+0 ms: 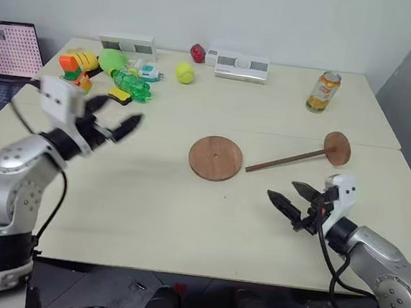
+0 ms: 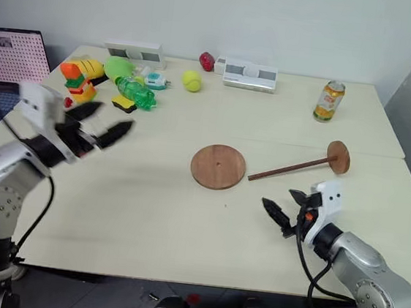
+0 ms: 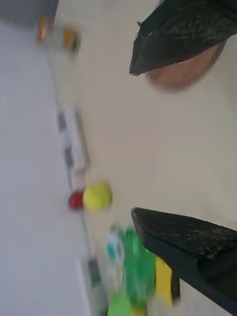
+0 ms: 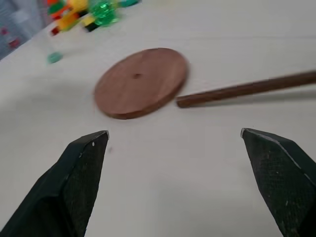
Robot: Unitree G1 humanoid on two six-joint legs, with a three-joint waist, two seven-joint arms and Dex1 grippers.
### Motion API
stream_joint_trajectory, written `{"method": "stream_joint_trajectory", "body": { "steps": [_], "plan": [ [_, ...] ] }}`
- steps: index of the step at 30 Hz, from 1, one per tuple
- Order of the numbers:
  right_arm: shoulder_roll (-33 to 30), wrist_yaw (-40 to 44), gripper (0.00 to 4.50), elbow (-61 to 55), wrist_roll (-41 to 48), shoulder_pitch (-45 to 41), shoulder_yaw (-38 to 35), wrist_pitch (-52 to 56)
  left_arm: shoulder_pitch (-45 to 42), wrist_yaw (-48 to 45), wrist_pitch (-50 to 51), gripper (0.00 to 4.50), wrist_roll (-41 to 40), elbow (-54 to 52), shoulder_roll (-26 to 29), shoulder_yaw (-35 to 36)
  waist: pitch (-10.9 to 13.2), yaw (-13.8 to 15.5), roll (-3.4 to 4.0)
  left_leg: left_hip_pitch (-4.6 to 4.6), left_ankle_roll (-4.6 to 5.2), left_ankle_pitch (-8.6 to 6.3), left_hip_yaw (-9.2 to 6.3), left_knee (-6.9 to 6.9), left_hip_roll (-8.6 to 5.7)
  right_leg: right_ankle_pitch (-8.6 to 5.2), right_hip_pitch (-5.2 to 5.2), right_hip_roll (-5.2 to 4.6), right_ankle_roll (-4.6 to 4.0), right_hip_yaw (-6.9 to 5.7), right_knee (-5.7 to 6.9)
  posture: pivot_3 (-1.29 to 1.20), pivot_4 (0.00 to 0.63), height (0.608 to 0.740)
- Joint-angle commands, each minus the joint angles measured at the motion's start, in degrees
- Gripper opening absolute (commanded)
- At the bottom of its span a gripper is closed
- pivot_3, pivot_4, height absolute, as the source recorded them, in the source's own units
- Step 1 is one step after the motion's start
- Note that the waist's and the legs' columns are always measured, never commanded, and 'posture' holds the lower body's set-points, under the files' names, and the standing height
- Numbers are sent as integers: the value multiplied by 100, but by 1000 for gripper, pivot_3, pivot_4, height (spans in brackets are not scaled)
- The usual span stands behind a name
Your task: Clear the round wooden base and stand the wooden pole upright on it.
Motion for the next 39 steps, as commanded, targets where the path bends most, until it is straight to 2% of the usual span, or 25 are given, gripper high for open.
{"method": "stream_joint_trajectory", "body": {
  "steps": [1, 6, 12, 16, 22, 31, 34, 39],
  "plan": [
    [312, -468, 4500, 1080, 603, -579, -794, 222, 82, -397, -38, 4486, -63, -742, -110, -615, 5, 3, 8, 7, 0, 0, 7, 0, 0, 0, 4, 1, 0, 7, 1, 0, 150, 740],
    [381, -854, 4500, 2810, 1244, -1703, -1658, 533, -91, -888, -161, 4486, -80, -1020, -251, -1251, 9, -36, 16, 4, 2, -1, 25, -12, 3, 0, -14, 5, -1, 26, 0, 0, 150, 740],
    [230, -762, 4500, 5353, 1466, -3193, -2357, 369, -433, -1365, -530, 4486, 191, -566, -482, -1667, 12, -32, 23, 5, 3, -2, 58, -13, 6, 0, -23, 9, -2, 55, 0, 0, 150, 740],
    [-2, -176, 4500, 6429, 764, -3640, -2018, -248, -457, -1479, -779, 4486, 464, -284, -505, -1721, 11, -38, 23, 9, 20, -11, 86, -13, 7, 0, -27, 9, -1, 85, -4, 0, 150, 740],
    [-219, 459, 4500, 7873, 191, -4414, -1868, -953, -482, -1601, -842, 4486, 525, -202, -579, -1708, 11, -54, 23, 22, 27, -15, 105, -7, 6, 2, -23, 8, 4, 104, -4, 0, 150, 740],
    [-284, 909, 4500, 9054, -355, -4845, -1849, -1641, -446, -1541, -796, 4486, 582, -301, -665, -1705, 7, -65, 17, 38, 28, -16, 109, -7, 8, 3, -10, 8, 5, 108, -4, 0, 150, 740],
    [-313, 1058, 3989, 9139, -460, -4908, -1818, -1679, -411, -1533, -766, 4500, 575, -328, -624, -1643, 7, -66, 16, 47, 28, -16, 110, -7, 8, 3, -2, 8, 5, 111, -4, 0, 150, 740],
    [-361, 1165, 2769, 9229, -607, -4922, -1834, -1713, -351, -1554, -743, 4500, 615, -349, -574, -1683, 7, -66, 17, 45, 30, -17, 110, -11, 8, 3, -6, 8, 5, 111, -6, 0, 150, 740]
  ]
}}
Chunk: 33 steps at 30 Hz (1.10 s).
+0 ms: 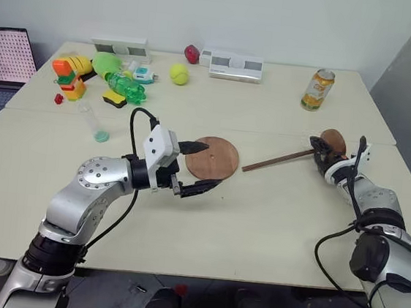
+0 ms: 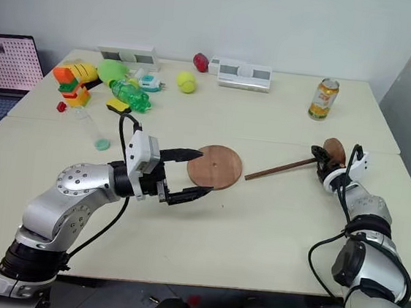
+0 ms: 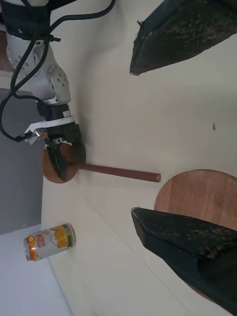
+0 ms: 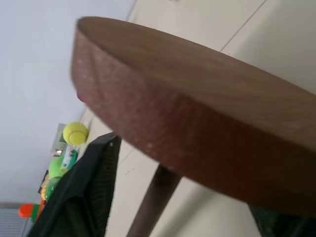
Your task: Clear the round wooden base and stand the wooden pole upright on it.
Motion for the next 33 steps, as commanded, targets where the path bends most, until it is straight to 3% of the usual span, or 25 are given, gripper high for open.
{"method": "stream_joint_trajectory", "body": {
  "steps": [1, 9, 14, 18, 22, 27, 33],
  "plan": [
    [-98, 52, 2666, 124, -157, -38, -15, -26, 11, -3, -22, 4500, 35, -210, 44, 72, 0, 1, 0, -1, 1, 0, 0, -1, 0, 0, 0, 0, 0, 0, -1, 0, 150, 740],
    [-112, 185, 719, 134, -253, -139, -25, -40, -145, -54, -92, 4500, 85, -24, 8, 100, 0, 3, 0, -1, 2, -1, 2, 2, -1, 0, 2, -1, 0, 1, -3, 0, 150, 740],
    [128, 529, 582, -806, -278, -268, 364, 333, -67, -60, -142, 4500, 149, 27, 75, 172, 1, -15, 2, -2, 3, -2, 3, -1, -1, 0, -3, -1, 1, 3, -3, 0, 150, 740],
    [696, 38, 381, -3018, -186, -308, 848, 517, 266, 234, -72, 4500, 45, -228, 93, 576, 4, -131, 9, -2, 3, -2, 5, -6, 9, 0, -18, 2, 0, 10, 9, 0, 150, 740],
    [1114, -319, 337, -4466, -316, -578, 1504, 606, 831, 534, -71, 4500, -91, -555, 13, 1026, 8, -126, 16, -12, 3, -2, 0, -11, 13, -1, -32, 3, 0, 8, 12, 0, 150, 740],
    [1379, -329, 337, -5042, -848, -818, 2360, 443, 1939, 933, -511, 4500, 112, -921, -297, 1365, 8, -102, 15, -36, 2, -2, -4, -9, 7, 0, -48, -6, 0, 3, 3, 0, 150, 740],
    [1766, -312, 337, -5100, -1199, -855, 2785, 120, 2690, 1581, -824, 4500, 449, -1167, -803, 1391, 8, -23, 15, -58, 2, -2, -10, 2, 3, 0, -62, -14, 0, -5, 6, 0, 150, 740]
  ]
}}
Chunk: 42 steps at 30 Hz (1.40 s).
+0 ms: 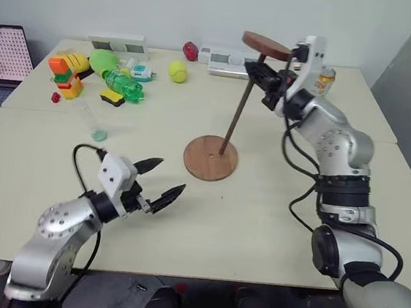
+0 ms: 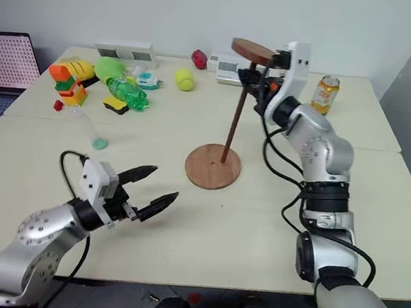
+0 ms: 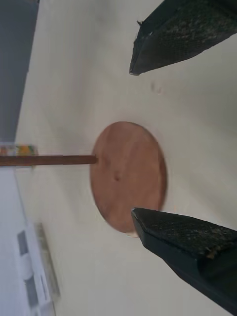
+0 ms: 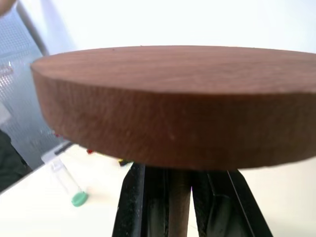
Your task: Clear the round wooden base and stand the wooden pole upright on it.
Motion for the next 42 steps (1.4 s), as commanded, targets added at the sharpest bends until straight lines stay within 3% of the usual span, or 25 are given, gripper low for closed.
{"method": "stream_joint_trajectory", "body": {
  "steps": [1, 10, 17, 26, 32, 39, 40, 42],
  "plan": [
    [160, 58, 337, -187, -124, -136, 64, -322, 160, 359, -199, 4500, 119, -442, -153, 97, 0, 26, 0, -1, 0, 0, -2, 1, -1, 0, 0, 0, 0, -2, 0, 0, 150, 740],
    [235, 198, 337, 508, -663, -137, 266, -985, 289, 619, -136, 4500, 138, -715, -300, -110, 0, 38, 0, 0, 0, 0, 2, 0, -3, 0, -1, 2, 0, 0, 0, 0, 150, 740],
    [307, 307, 337, 289, -797, 79, 458, -935, 168, 592, -88, 4500, 74, -653, -209, -46, 0, 37, 0, 3, 0, 0, 4, -1, -1, 0, 0, 4, 0, 2, 2, 0, 150, 740],
    [202, 722, 337, -281, -1620, 758, 1495, -1441, 68, 582, -103, 4500, 86, -601, -177, -63, -6, 46, -2, 12, 0, 0, 0, -1, -1, 0, 8, 4, 0, -1, 1, 0, 150, 740],
    [431, 335, 337, 154, -1763, 883, 1407, -1278, 66, 620, -125, 4500, 98, -608, -252, -141, -14, 67, -5, 62, 1, -2, 3, -10, -1, 0, 49, 4, 0, 3, -3, 0, 150, 740],
    [366, 561, 337, -28, -1623, 988, 1357, -1068, 93, 595, -103, 4500, 26, -579, -244, -72, -32, 71, -6, 74, 1, -2, 3, -17, -1, 0, 59, 4, 0, 4, -5, 0, 150, 740],
    [321, 657, 974, -146, -1568, 1019, 1356, -969, 38, 546, -43, 4500, -50, -535, -199, -25, -35, 72, -8, 74, 1, -2, 3, -17, -1, 0, 59, 4, 0, 5, -5, 0, 150, 740],
    [253, 766, 1358, -317, -1519, 1052, 1351, -808, -46, 450, 60, 4500, -159, -461, -107, 16, -36, 93, -21, 73, 1, -2, 0, -18, -1, -1, 60, 4, 0, 0, -7, 0, 150, 740]
  ]
}}
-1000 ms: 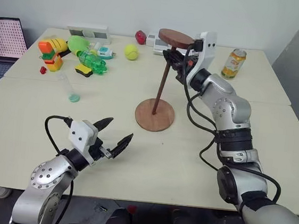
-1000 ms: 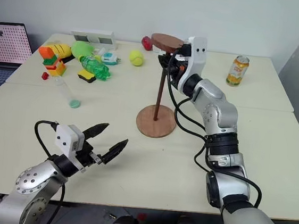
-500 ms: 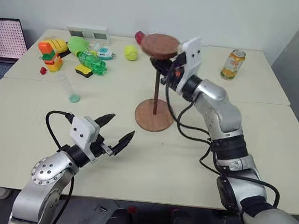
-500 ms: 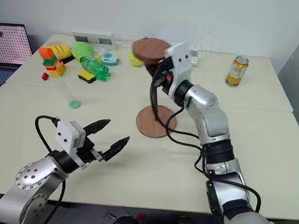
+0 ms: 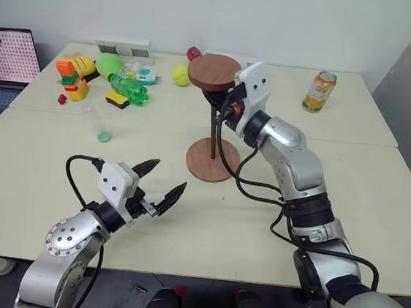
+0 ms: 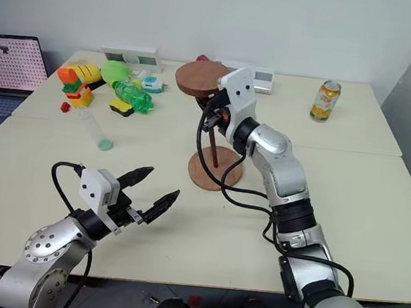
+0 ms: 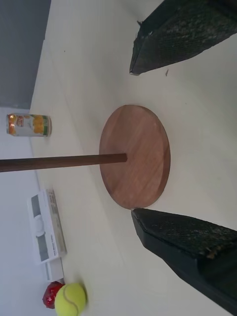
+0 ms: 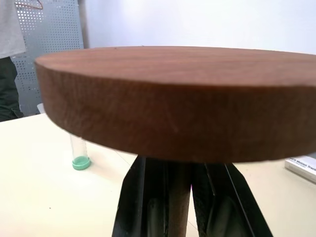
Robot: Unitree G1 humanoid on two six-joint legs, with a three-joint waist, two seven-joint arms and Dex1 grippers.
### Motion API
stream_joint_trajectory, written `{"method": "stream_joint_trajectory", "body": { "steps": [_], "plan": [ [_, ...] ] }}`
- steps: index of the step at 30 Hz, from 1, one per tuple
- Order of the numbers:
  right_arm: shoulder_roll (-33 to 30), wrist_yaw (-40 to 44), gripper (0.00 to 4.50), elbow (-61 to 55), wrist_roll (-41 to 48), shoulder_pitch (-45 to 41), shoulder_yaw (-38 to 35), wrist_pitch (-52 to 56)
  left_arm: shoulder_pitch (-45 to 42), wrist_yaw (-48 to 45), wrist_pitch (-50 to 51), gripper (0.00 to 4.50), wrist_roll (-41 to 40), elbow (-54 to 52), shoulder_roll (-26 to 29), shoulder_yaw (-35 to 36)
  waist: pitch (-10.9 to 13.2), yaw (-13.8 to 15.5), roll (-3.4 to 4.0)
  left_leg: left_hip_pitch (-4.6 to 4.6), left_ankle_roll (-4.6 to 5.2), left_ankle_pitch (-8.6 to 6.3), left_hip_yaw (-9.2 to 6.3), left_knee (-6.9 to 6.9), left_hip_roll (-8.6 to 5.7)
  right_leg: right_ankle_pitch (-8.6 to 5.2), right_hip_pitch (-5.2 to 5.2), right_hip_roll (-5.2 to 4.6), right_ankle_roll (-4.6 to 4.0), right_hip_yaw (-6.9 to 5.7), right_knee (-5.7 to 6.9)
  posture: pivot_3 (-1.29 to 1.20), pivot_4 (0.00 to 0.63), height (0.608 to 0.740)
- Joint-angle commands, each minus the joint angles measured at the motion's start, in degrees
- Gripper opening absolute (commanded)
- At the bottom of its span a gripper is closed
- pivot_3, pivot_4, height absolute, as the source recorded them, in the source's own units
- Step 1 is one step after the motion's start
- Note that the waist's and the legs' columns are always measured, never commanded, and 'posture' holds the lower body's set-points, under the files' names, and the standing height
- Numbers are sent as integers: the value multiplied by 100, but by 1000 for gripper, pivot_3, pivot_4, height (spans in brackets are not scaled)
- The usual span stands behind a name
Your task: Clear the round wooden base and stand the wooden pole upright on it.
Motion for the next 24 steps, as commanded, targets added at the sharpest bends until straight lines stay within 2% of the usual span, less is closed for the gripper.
{"method": "stream_joint_trajectory", "body": {
  "steps": [1, 7, 10, 13, 17, 20, 24],
  "plan": [
    [-139, 254, 1598, -151, 99, 202, 13, 491, -210, -178, 152, 4500, -249, 93, 203, 195, 12, 8, 1, -8, 0, 0, -2, 0, 0, 0, -6, 0, 0, -2, -1, 0, 150, 740],
    [-725, 803, 3059, -711, 87, 552, 240, 1186, -703, -611, 429, 4500, -495, 666, 616, 279, 23, -5, 11, -32, -1, 0, 2, -12, 1, 0, -36, 2, 0, 1, -5, 0, 150, 740],
    [-1164, 1063, 3796, -1137, 119, 852, 277, 1532, -897, -994, 804, 4500, -703, 900, 1055, 391, 23, -12, 9, -26, -1, 1, 5, -33, 1, -1, -36, 2, -1, 4, -10, 0, 150, 740],
    [-1882, 1489, 4487, -1735, 232, 1276, 210, 1866, -1167, -1443, 1298, 4500, -925, 1384, 1751, 681, 27, -5, 7, -25, -2, 1, 4, -46, 1, -1, -37, 2, -1, 1, -20, 0, 150, 740],
    [-2644, 1907, 4487, -2299, 558, 1612, -173, 1990, -1764, -2003, 1410, 4500, -819, 2127, 2600, 768, 42, -1, 3, -31, -2, 2, 3, -49, -1, -1, -40, 1, -1, -3, -32, 0, 150, 740],
    [-2930, 2064, 4487, -2468, 678, 1788, -310, 1997, -2029, -2294, 1239, 4500, -623, 2527, 2844, 625, 44, -20, 2, -28, -2, 1, 5, -52, 0, -1, -36, 1, -1, -2, -37, 0, 150, 740],
    [-3085, 2031, 4487, -2621, 675, 2011, -335, 1984, -2252, -2466, 972, 4500, -410, 2866, 2794, 486, 44, -28, 1, -25, -1, 1, 6, -61, 4, -1, -33, 5, 0, -3, -50, 0, 150, 740]
  ]
}}
